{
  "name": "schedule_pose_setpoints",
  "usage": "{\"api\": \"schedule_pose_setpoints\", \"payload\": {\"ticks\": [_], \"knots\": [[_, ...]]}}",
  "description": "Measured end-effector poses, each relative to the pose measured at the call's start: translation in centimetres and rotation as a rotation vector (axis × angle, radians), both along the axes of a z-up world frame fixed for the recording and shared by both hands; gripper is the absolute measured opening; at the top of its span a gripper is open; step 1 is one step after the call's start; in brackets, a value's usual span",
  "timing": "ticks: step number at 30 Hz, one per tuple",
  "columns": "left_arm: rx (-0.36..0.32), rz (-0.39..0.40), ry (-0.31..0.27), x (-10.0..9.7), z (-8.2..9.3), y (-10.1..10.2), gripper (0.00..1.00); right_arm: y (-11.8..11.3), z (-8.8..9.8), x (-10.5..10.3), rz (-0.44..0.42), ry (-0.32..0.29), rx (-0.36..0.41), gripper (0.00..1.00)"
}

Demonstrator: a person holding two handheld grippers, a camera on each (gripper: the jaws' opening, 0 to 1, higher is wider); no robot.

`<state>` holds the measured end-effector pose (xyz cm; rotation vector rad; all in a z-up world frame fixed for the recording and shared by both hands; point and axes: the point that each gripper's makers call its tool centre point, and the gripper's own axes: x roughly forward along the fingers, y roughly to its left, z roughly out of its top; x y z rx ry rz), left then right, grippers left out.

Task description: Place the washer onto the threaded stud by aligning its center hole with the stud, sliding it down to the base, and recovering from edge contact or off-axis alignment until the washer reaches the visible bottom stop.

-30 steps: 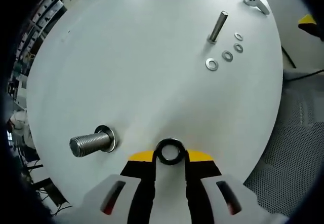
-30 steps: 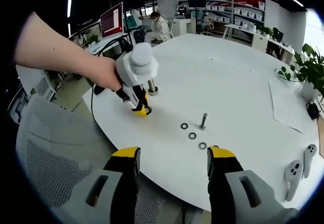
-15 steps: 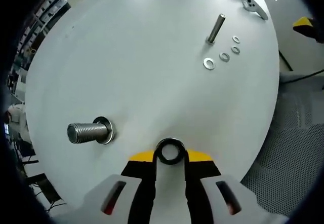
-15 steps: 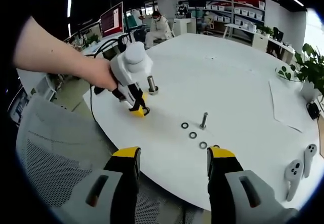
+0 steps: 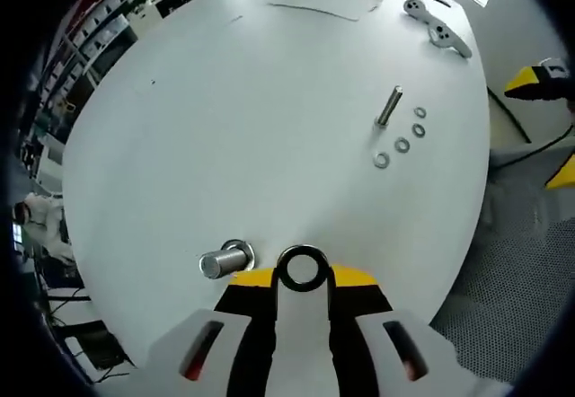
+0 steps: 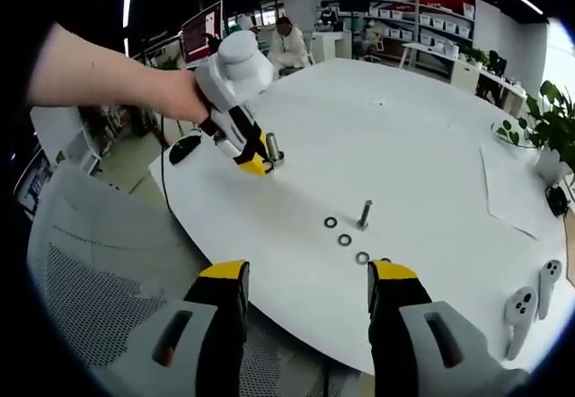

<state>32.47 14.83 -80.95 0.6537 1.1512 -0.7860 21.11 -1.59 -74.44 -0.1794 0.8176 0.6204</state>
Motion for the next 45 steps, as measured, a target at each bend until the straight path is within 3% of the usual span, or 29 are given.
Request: {"api": "schedule_pose_setpoints", "payload": {"ticks": [5, 14, 25, 45], "knots": [[-0.007, -0.016, -0.032, 1.3, 1.7, 0.5, 0.19, 0.1, 0.0, -0.1, 0.008, 0.003, -0.002, 0.56], [-0.011, 0.011, -0.065, 2.8, 2.9, 1.9, 0.19, 0.1, -0.1, 0.0, 0.007, 0.006, -0.001, 0.56], [0.030, 0.022, -0.064, 3.8, 2.1, 3.5, 0.19, 0.0, -0.2, 0.0, 0.003, 0.007, -0.003, 0.56], [0.046, -0.008, -0.031, 4.4, 0.3, 3.3, 0.19, -0.6, -0.3, 0.2, -0.022, 0.009, -0.016, 0.55]]}}
